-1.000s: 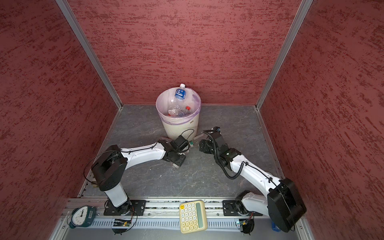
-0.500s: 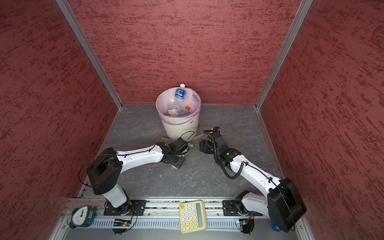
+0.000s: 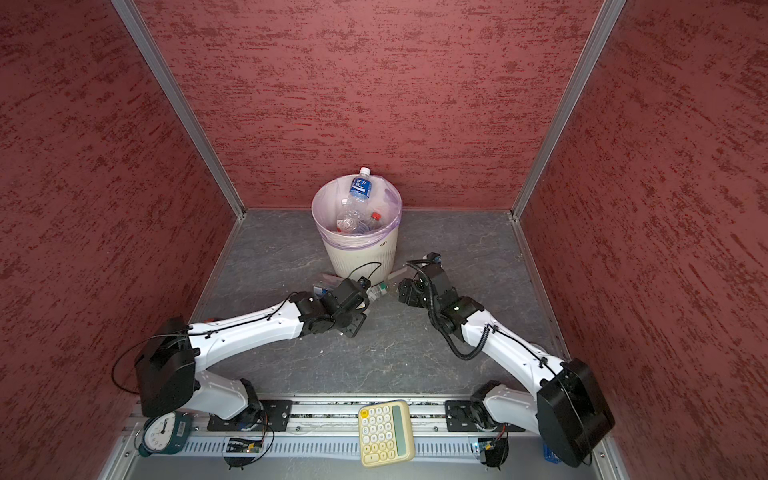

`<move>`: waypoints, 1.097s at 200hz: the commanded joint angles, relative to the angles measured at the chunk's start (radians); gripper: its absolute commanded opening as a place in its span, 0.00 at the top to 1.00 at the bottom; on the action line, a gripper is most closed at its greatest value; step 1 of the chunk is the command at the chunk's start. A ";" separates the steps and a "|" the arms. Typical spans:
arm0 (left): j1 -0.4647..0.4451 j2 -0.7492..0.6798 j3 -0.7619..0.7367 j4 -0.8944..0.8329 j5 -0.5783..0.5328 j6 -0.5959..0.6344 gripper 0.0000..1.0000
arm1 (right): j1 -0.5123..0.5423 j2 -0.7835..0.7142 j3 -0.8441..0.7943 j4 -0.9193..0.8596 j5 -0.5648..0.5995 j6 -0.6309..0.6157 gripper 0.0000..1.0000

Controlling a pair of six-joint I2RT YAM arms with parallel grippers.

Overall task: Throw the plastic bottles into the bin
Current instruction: 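Lift the orange-labelled bottle with the left gripper off the table, then carry the orange-labelled bottle up over the bin with the left gripper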

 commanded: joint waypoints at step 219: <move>0.059 -0.511 0.084 0.030 -0.072 -0.049 0.67 | -0.008 0.012 -0.086 0.077 -0.046 0.087 0.10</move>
